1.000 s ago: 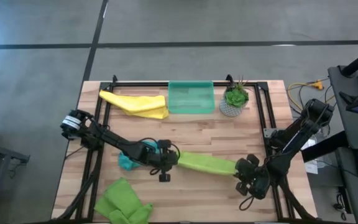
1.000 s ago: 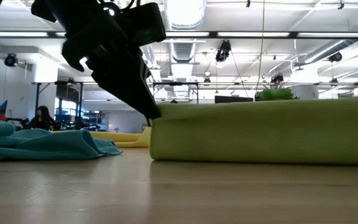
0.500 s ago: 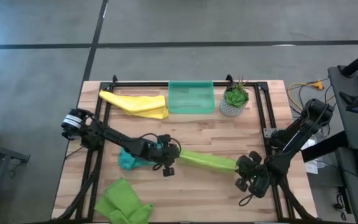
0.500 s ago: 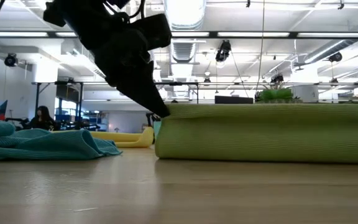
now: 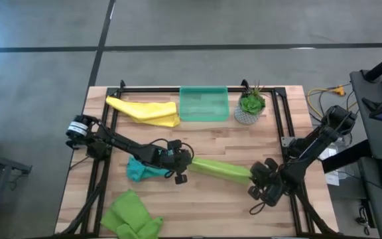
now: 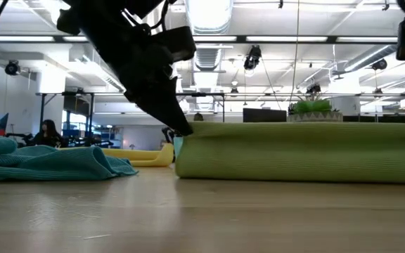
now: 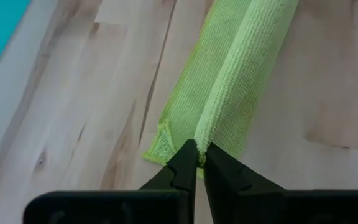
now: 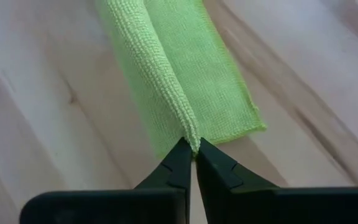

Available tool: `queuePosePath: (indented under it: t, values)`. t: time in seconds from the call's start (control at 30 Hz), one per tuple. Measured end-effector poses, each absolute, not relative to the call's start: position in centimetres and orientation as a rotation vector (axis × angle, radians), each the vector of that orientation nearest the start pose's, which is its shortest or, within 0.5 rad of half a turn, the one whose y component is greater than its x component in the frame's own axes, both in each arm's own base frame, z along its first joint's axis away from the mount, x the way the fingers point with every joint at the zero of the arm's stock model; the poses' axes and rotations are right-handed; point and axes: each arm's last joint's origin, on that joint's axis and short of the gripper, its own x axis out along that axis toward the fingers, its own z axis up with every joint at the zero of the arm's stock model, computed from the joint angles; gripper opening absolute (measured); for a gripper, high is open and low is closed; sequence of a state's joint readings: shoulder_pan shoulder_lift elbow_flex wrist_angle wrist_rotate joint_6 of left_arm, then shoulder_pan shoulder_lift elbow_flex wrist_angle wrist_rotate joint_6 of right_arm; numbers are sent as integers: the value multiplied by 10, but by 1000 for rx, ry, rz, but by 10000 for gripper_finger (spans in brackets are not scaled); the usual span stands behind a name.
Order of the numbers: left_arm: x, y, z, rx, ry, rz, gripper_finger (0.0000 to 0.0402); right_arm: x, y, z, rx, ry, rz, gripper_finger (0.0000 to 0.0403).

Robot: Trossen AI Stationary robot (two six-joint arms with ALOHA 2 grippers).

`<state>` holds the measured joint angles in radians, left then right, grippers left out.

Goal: Fold microfiber towels
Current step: Fold the light green microfiber cloth

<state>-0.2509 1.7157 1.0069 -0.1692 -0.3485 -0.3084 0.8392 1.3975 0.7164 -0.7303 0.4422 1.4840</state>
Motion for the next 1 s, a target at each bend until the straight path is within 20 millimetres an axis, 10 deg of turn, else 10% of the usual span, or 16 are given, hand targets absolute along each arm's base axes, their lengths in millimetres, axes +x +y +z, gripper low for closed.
queuePosePath:
  t: [0.47,1.0]
  values:
    - [340,-64,169,-35,835,262,17,164,135,160,479,1049,-620,52]
    - [340,-51,177,-73,803,323,171,159,125,170,471,1013,-657,114]
